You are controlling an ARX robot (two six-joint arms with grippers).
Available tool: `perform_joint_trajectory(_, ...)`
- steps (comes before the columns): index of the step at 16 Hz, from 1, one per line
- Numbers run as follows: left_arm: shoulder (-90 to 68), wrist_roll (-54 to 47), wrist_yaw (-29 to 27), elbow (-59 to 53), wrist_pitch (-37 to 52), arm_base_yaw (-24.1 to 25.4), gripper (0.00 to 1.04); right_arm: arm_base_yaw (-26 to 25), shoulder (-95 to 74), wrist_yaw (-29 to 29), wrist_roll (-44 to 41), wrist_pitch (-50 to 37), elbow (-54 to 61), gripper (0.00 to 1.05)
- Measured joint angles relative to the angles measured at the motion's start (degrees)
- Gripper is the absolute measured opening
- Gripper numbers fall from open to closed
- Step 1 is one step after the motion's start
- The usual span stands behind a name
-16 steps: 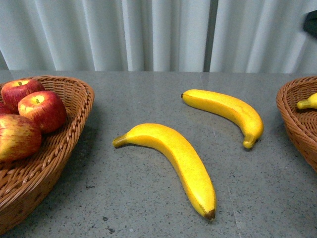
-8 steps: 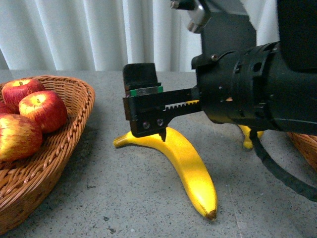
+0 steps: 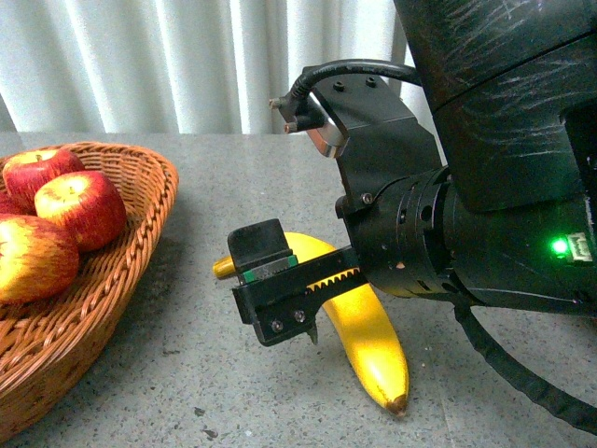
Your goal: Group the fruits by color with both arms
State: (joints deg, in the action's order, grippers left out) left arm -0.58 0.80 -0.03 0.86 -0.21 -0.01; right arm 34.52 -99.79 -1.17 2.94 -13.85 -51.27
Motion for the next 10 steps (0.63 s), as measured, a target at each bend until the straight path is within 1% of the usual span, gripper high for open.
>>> perform_joint_trajectory(10, 0.0, 0.0, 0.0, 0.0, 0.0, 0.0, 0.98, 0.35, -3.28, -1.33, -3.89, 3.69, 0.94, 0.98)
